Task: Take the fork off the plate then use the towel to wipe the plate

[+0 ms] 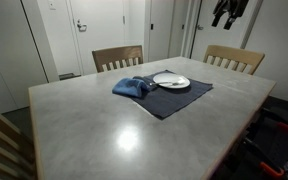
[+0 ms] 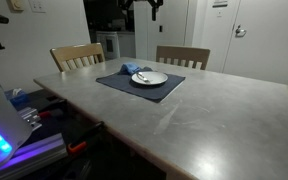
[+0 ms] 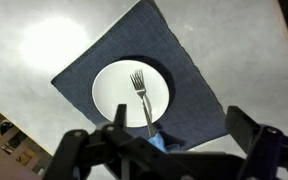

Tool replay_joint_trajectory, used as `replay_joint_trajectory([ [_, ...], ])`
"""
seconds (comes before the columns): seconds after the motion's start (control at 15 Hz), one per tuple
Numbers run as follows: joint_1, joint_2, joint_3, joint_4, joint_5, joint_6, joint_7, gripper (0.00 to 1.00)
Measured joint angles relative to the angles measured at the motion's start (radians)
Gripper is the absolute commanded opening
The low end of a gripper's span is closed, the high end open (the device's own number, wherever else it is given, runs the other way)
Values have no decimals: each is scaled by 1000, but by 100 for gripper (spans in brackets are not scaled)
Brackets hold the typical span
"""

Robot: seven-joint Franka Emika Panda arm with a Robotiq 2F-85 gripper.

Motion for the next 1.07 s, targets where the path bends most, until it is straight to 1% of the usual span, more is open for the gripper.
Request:
replay_joint_trajectory([
  [0.33,18,83,4,0,134,37,-119,100],
  [0.87,3,87,29,1,141,38,-120,100],
  [1.07,4,103,40,2,157,66,-127,100],
])
